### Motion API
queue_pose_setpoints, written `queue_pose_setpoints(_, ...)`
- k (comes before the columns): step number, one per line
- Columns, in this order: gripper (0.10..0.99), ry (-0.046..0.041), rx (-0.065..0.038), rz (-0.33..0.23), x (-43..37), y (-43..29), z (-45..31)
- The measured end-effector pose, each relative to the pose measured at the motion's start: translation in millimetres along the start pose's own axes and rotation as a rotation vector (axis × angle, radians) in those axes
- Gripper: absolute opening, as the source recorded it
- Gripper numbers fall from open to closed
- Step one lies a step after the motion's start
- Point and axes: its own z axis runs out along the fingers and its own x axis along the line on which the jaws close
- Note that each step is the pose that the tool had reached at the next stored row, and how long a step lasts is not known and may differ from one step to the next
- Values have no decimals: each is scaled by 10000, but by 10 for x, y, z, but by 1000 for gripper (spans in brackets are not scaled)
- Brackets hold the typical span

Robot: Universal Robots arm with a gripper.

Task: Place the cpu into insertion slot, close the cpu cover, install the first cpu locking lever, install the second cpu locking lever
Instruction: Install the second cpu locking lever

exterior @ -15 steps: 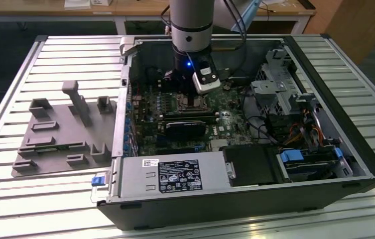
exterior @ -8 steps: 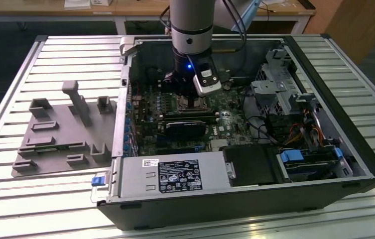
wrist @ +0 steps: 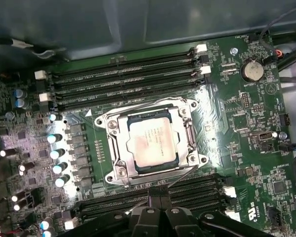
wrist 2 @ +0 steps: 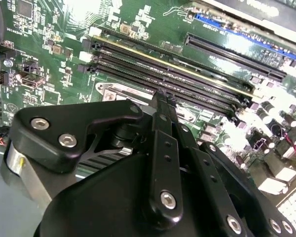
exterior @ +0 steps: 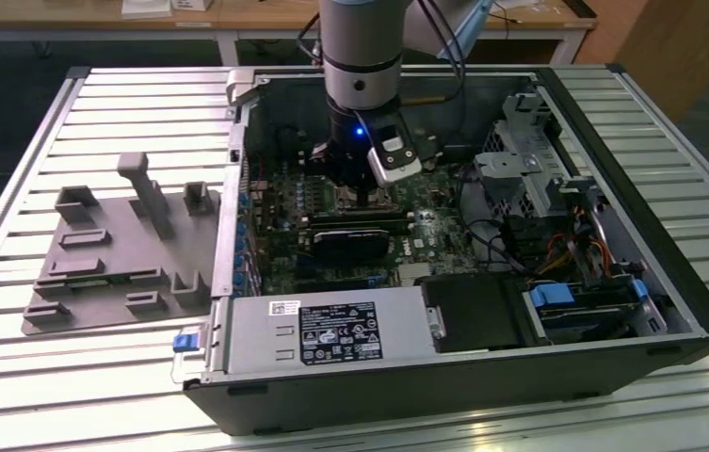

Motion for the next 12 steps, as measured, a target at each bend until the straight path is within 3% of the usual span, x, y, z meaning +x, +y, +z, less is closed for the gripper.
queue_pose_setpoints(12, 102, -22, -9, -56, 52, -26, 30)
